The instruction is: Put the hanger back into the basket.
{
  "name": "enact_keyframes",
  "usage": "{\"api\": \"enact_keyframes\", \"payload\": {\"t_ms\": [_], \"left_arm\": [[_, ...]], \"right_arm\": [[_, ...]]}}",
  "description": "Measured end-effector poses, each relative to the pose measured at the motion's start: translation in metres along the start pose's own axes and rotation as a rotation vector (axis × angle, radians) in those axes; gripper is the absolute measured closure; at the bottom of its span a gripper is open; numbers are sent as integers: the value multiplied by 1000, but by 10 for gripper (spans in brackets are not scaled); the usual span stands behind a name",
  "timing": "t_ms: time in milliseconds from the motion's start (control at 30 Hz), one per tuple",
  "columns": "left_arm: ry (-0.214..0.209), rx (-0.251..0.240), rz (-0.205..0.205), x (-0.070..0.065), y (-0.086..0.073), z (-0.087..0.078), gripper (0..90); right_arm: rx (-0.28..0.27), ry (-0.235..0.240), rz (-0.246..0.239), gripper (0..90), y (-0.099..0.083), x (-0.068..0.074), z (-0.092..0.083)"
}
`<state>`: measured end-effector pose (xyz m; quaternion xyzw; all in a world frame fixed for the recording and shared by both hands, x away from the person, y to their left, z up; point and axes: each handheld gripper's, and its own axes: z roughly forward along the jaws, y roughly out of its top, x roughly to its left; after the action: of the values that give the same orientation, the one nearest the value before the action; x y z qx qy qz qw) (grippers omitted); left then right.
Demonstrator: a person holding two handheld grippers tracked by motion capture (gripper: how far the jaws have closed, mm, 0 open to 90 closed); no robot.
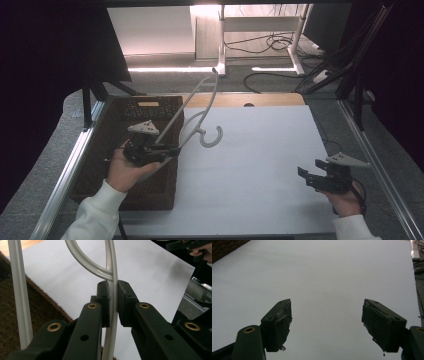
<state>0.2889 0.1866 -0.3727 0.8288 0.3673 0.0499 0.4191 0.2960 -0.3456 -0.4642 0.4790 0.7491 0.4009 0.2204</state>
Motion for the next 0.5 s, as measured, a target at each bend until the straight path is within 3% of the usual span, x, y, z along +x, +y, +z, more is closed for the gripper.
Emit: {"api": "enact_keyframes", "payload": {"t_ms": [367, 500], "left_arm": [[30, -7, -24, 18, -15, -17, 814], [51, 6, -39, 31, -26, -27, 814]], "right_arm": [[6, -2, 0, 247, 0, 0, 1], [9, -3, 1, 247, -1, 0, 1]]}}
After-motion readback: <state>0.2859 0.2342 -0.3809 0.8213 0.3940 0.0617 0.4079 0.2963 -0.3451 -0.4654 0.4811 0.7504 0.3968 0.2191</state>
